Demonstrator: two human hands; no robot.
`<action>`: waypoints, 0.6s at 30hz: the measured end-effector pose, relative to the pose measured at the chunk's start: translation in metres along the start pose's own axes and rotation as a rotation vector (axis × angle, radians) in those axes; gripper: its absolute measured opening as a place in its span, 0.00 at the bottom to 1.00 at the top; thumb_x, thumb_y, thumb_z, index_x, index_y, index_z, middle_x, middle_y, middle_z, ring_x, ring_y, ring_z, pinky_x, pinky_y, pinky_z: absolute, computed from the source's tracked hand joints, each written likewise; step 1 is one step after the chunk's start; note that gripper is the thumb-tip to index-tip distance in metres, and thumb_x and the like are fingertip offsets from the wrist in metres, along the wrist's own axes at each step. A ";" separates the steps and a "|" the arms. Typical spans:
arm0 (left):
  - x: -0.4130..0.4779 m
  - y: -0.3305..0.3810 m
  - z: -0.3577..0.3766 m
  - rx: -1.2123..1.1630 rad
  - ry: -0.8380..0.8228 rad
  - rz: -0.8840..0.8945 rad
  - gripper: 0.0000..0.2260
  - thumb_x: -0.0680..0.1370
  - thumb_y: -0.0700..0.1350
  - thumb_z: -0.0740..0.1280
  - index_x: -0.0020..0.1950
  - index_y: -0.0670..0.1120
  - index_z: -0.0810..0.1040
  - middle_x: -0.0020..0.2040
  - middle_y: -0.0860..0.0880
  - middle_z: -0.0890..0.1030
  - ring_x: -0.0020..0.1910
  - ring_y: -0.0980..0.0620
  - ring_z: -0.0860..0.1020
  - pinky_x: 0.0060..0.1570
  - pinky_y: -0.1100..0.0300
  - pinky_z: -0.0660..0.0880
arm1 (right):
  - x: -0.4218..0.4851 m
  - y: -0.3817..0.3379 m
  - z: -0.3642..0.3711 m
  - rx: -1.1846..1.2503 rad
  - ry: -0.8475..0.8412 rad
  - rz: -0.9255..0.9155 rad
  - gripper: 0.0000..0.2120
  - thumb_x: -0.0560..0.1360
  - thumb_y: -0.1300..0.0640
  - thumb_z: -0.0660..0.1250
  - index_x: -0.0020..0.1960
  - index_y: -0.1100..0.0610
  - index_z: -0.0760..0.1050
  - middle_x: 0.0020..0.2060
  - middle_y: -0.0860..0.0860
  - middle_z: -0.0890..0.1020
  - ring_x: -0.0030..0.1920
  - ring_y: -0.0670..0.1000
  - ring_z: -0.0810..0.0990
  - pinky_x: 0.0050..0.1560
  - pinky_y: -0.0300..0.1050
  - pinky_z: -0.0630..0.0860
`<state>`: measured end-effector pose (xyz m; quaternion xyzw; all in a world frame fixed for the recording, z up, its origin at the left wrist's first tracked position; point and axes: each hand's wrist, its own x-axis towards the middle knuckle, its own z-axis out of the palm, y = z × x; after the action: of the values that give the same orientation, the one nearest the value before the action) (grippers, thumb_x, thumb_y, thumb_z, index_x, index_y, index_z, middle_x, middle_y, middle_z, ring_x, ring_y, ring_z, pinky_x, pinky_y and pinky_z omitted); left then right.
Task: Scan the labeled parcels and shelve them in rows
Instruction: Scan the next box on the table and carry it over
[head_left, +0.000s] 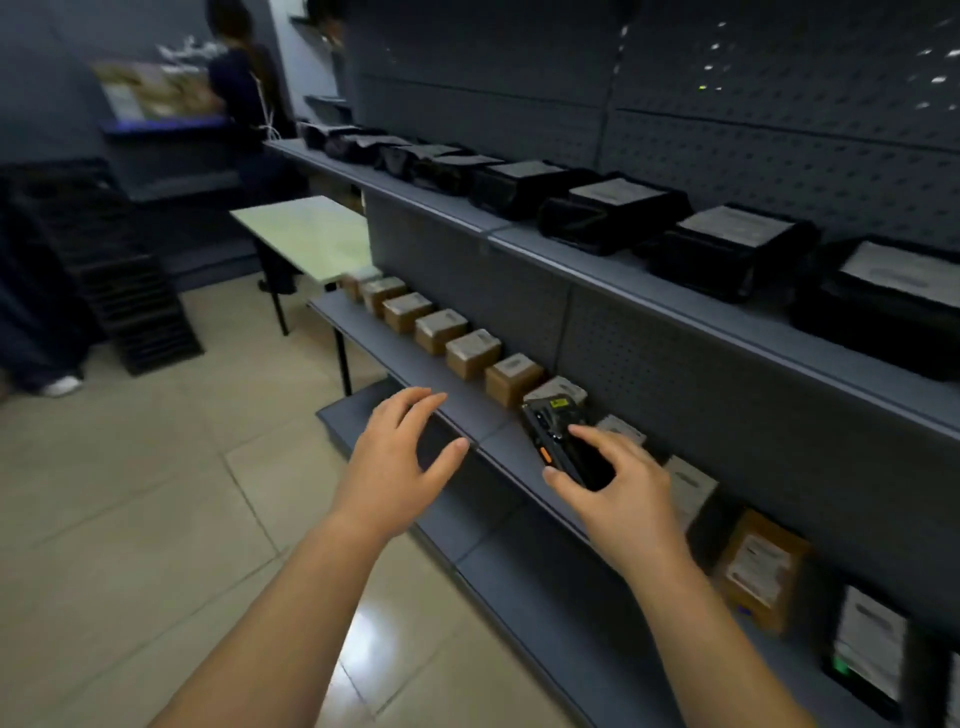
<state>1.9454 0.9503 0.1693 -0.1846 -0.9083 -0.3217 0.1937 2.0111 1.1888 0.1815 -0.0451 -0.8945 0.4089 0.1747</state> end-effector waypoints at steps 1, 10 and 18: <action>0.010 -0.024 -0.006 0.014 0.008 -0.027 0.26 0.78 0.62 0.62 0.72 0.50 0.70 0.68 0.55 0.69 0.69 0.54 0.66 0.69 0.57 0.65 | 0.019 -0.007 0.024 0.012 -0.019 -0.012 0.24 0.70 0.44 0.75 0.65 0.43 0.76 0.55 0.37 0.74 0.56 0.40 0.73 0.56 0.36 0.69; 0.138 -0.221 -0.086 0.143 0.075 -0.231 0.26 0.78 0.61 0.64 0.73 0.52 0.69 0.71 0.56 0.68 0.71 0.57 0.64 0.68 0.63 0.59 | 0.208 -0.110 0.238 0.185 -0.170 -0.168 0.24 0.69 0.48 0.77 0.64 0.47 0.78 0.53 0.38 0.75 0.52 0.36 0.71 0.47 0.22 0.66; 0.222 -0.407 -0.185 0.238 0.306 -0.415 0.28 0.77 0.63 0.63 0.73 0.52 0.69 0.71 0.54 0.68 0.71 0.55 0.65 0.72 0.53 0.64 | 0.354 -0.244 0.422 0.207 -0.333 -0.364 0.23 0.68 0.49 0.77 0.63 0.47 0.79 0.51 0.39 0.76 0.52 0.40 0.73 0.53 0.32 0.68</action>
<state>1.6111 0.5811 0.1978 0.0802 -0.9183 -0.2695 0.2787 1.5482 0.8042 0.2063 0.2023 -0.8579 0.4618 0.0994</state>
